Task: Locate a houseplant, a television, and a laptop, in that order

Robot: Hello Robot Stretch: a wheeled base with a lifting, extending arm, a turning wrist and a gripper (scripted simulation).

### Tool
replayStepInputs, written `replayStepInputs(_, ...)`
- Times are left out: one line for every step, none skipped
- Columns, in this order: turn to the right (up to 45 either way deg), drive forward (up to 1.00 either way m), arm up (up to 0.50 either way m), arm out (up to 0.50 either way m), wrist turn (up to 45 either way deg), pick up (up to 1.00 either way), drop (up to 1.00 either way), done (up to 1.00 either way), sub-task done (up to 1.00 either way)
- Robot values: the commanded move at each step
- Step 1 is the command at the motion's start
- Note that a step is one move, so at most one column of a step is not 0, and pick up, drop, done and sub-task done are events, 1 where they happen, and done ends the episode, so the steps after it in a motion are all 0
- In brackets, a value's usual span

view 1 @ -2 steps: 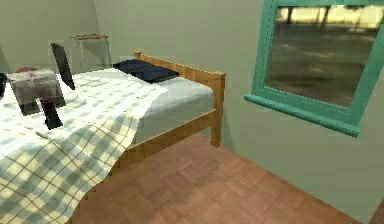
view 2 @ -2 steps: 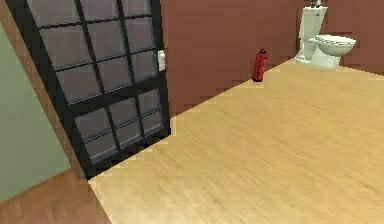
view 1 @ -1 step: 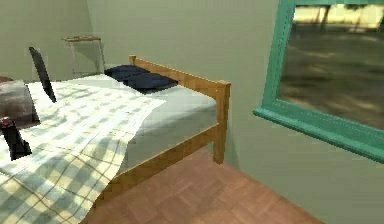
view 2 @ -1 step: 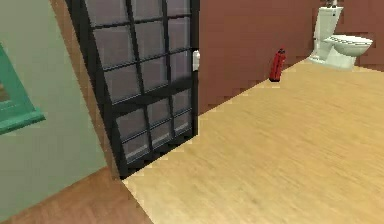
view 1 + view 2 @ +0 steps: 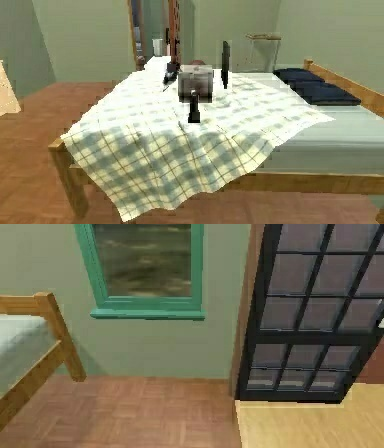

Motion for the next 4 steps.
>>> replayStepInputs(-39.0, 0.00, 0.00, 0.00, 0.0, 0.00, 0.00, 0.00, 0.00)
replayStepInputs(0.0, 0.50, 0.00, 0.00, 0.0, 0.00, 0.00, 0.00, 0.00)
replayStepInputs(-45.0, 0.00, 0.00, 0.00, 0.0, 0.00, 0.00, 0.00, 0.00)
replayStepInputs(-3.0, 0.00, 0.00, 0.00, 0.0, 0.00, 0.00, 0.00, 0.00)
